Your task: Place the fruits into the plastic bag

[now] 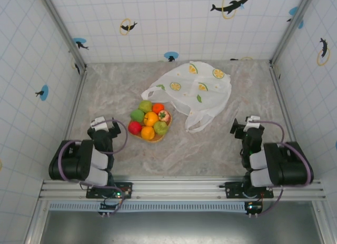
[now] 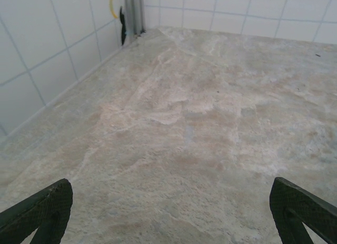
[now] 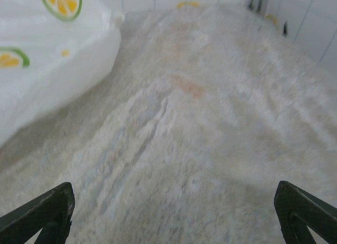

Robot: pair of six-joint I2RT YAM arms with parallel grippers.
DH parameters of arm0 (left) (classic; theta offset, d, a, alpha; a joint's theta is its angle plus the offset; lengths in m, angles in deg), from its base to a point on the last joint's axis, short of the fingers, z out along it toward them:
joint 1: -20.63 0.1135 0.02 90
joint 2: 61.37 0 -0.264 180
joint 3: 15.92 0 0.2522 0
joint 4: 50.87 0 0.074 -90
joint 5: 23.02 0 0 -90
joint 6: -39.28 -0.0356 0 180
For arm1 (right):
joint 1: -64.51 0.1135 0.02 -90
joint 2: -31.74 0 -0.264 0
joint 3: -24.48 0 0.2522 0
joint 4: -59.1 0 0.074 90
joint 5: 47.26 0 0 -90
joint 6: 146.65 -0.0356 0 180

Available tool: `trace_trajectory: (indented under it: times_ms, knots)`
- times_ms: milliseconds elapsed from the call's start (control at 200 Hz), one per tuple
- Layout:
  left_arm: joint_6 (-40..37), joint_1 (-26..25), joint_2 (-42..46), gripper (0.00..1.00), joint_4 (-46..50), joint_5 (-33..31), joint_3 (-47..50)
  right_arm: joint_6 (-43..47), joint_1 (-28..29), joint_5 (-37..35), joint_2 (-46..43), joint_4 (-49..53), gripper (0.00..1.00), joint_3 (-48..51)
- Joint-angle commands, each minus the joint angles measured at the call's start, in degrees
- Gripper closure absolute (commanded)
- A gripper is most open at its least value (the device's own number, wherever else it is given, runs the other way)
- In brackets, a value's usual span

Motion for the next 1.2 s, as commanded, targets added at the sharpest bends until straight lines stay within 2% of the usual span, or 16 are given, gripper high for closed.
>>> trace_trajectory:
  times_ms: [0, 80, 135, 185, 235, 340, 435, 485, 575, 661, 796, 981, 1196]
  knots:
    - [4.34, 0.47, 7.53, 0.02, 11.02, -7.13, -0.83, -3.88, -0.37, -8.04, -9.06, 8.14, 0.00, 0.26]
    - [10.12, 0.43, 13.83, 0.02, 21.06, -13.75, -2.92, -7.50, -1.83, -11.42, -16.60, 15.08, 0.01, -0.43]
    - [17.05, 0.43, 17.99, 0.02, 28.92, -17.22, -4.79, -11.42, -2.59, -15.87, -21.26, 22.54, 0.00, -2.44]
    - [21.88, 0.42, 21.55, 0.02, 34.97, -18.23, -6.21, -15.35, -3.65, -18.26, -24.97, 28.88, 0.01, -4.47]
    - [26.04, 0.43, 24.71, 0.02, 39.79, -17.62, -7.44, -17.90, -4.67, -17.26, -28.27, 32.55, 0.01, -5.94]
    - [31.93, 0.40, 30.21, 0.02, 48.93, -12.43, -11.68, -16.11, -5.07, -7.68, -33.14, 34.00, 0.01, -7.69]
    - [35.34, 0.38, 33.29, 0.02, 52.04, -2.40, -14.98, -15.04, -3.22, 0.47, -32.92, 35.46, 0.04, -10.75]
    - [37.53, 0.38, 34.09, 0.02, 51.10, 4.42, -16.03, -12.97, -0.58, 0.88, -31.02, 38.22, 0.05, -13.70]
    - [41.86, -0.82, 33.28, 0.02, 48.97, 14.69, -17.86, -7.53, 6.43, -2.73, -26.03, 42.22, 0.04, -18.63]
    - [41.04, -4.49, 30.98, 0.02, 52.25, 17.18, -22.36, -4.23, 11.06, -3.39, -20.55, 46.82, 0.03, -23.32]
    - [35.96, -10.28, 25.43, 0.02, 59.87, 18.00, -31.77, -3.53, 14.16, -2.06, -13.01, 52.99, 0.03, -28.47]
    - [32.64, -13.84, 15.04, 0.02, 63.87, 27.97, -42.15, -2.39, 15.29, -1.80, -8.14, 56.58, 0.03, -30.68]
    - [25.34, -16.88, 4.92, 0.02, 76.72, 34.93, -54.25, -0.47, 15.43, 0.62, -4.29, 57.54, 0.04, -32.86]
